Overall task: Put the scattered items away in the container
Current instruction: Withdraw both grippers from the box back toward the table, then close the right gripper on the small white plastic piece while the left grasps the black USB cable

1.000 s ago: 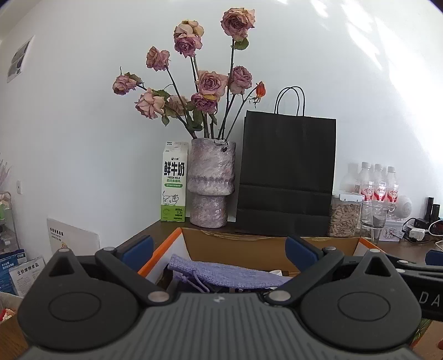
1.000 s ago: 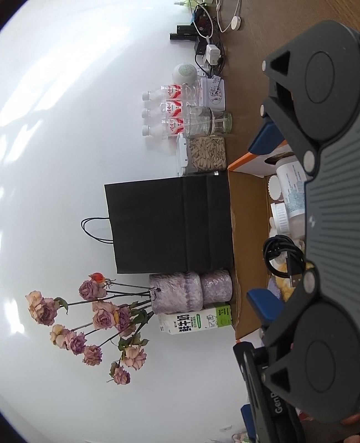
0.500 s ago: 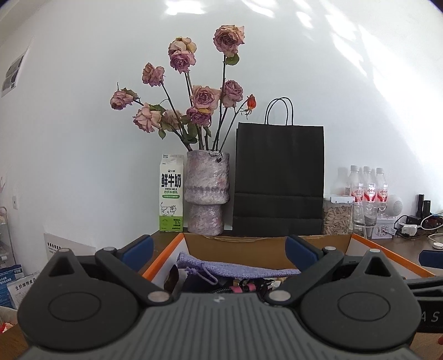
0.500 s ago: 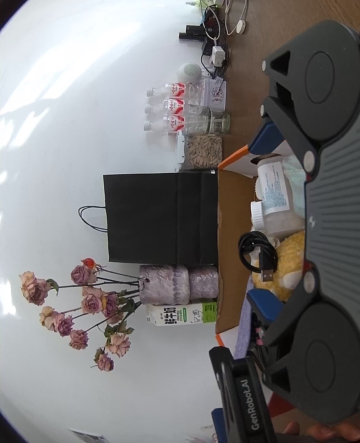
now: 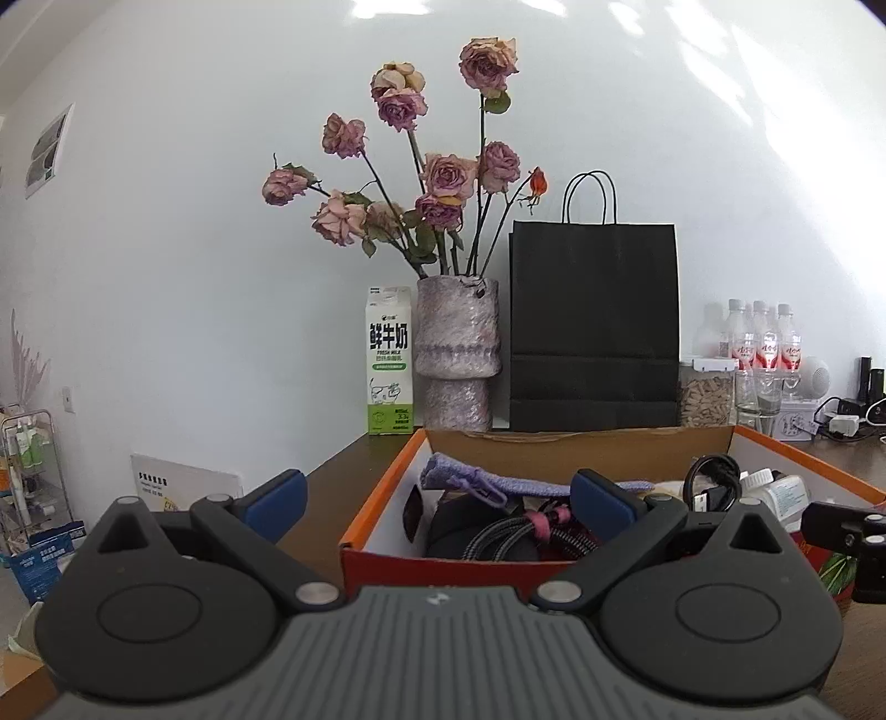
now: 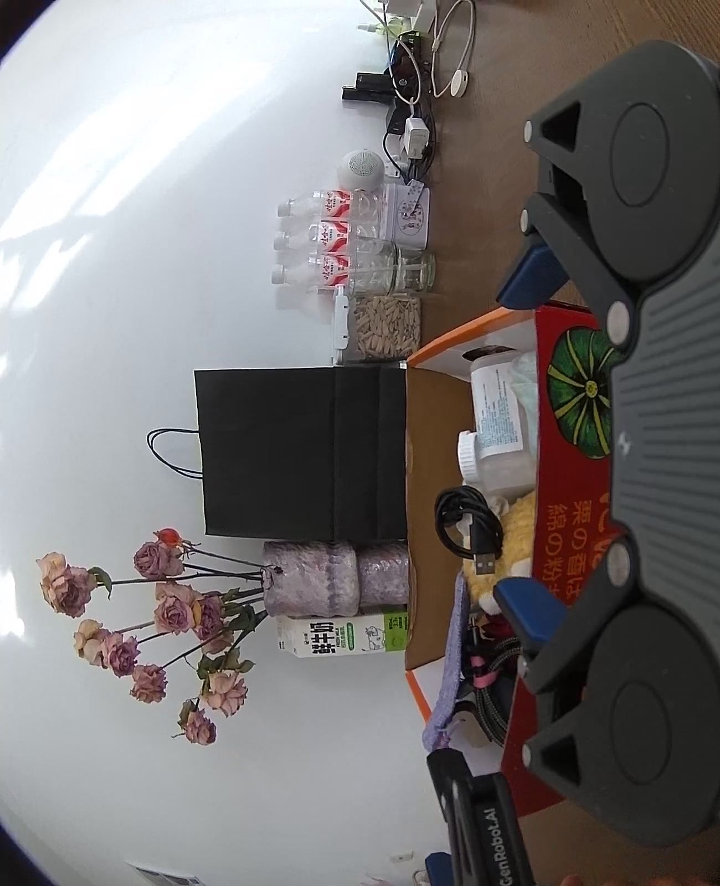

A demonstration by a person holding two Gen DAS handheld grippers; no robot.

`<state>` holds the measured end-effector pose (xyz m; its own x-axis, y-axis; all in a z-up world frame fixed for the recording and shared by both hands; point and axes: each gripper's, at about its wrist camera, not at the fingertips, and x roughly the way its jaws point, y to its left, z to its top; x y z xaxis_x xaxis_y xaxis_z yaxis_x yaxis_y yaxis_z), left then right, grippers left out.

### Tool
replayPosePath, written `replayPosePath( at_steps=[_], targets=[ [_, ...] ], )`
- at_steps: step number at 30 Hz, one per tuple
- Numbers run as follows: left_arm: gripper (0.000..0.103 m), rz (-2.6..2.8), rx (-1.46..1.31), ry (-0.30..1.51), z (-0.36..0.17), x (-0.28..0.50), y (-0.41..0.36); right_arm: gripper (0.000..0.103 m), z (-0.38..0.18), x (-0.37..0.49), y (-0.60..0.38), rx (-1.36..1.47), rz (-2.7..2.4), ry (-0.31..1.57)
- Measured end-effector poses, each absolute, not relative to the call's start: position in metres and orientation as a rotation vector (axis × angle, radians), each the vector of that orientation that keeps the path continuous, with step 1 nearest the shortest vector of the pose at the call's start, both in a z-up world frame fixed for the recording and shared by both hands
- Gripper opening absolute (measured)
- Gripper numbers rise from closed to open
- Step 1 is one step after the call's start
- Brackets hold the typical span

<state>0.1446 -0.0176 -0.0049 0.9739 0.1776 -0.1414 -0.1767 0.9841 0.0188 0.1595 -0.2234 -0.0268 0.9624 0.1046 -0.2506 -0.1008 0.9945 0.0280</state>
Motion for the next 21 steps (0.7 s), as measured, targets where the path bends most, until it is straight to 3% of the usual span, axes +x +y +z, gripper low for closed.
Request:
replayPosePath(
  at_steps=[12,21],
  targets=[
    [0.103,0.158,0.004,0.193,-0.005,0.11,-0.002,0.103,-0.031,0.14,-0.216,-0.023,0.143,0.359],
    [0.103,0.17,0.002,0.377,-0.012,0.121,0.014,0.103,-0.035,0.143,-0.208,-0.067,0.154,0.413]
  ],
)
